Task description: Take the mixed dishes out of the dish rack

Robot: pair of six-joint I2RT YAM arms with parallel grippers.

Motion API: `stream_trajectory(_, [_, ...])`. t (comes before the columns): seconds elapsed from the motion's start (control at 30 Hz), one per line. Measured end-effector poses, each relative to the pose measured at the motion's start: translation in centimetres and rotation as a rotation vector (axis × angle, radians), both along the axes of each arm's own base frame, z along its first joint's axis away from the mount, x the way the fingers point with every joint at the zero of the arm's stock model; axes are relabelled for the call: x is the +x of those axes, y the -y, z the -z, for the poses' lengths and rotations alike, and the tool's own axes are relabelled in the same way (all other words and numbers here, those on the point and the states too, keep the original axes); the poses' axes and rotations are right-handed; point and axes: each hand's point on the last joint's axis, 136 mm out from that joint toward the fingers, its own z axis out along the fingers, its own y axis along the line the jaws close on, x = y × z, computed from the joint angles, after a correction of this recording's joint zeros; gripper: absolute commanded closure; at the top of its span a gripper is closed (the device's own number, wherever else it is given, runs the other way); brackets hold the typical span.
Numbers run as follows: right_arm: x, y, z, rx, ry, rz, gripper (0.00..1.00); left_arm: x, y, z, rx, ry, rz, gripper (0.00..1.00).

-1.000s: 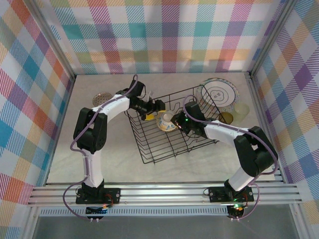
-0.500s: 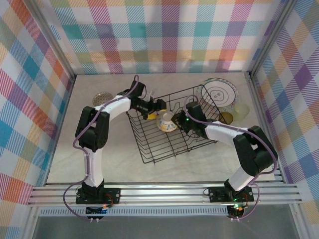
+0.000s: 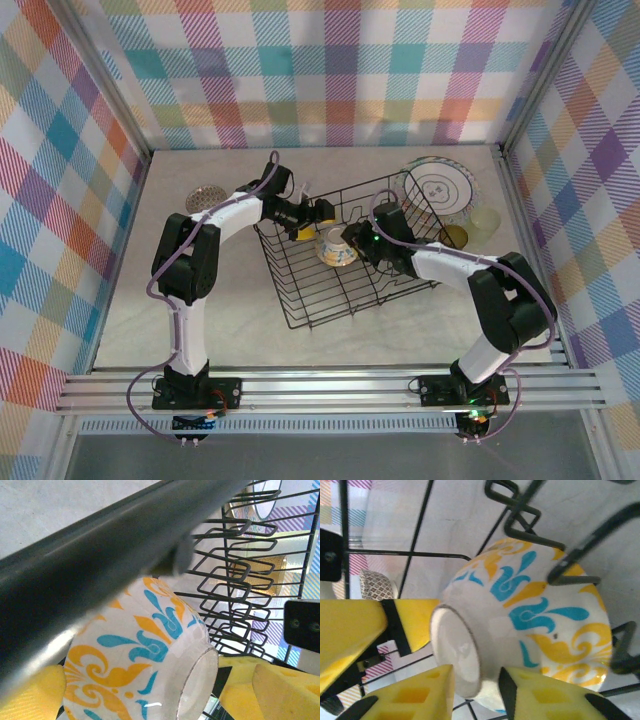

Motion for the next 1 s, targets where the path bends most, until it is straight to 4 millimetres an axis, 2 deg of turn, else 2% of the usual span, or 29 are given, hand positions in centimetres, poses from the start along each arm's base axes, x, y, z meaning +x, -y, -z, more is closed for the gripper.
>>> stream_trajectory(0.2, [-0.2, 0.6, -0.2, -0.079, -0.022, -0.008, 0.41, -0.1, -0.1, 0.2, 0.010, -0.005, -0.002, 0.05])
stream_trajectory(0.6, [-1.4, 0.8, 1.1, -0.191, -0.109, -0.034, 0.29, -0.6, 0.1, 0.3, 0.014, -0.024, 0.003, 0.07])
stream_trajectory(0.77, [-2.0, 1.0, 2.5, -0.221, -0.160, -0.032, 0.28, -0.7, 0.4, 0.2, 0.007, -0.024, 0.012, 0.07])
stream_trajectory(1.0, [-1.8, 0.9, 2.6, -0.213, -0.183, -0.011, 0.33, -0.7, 0.3, 0.2, 0.007, -0.027, 0.008, 0.07])
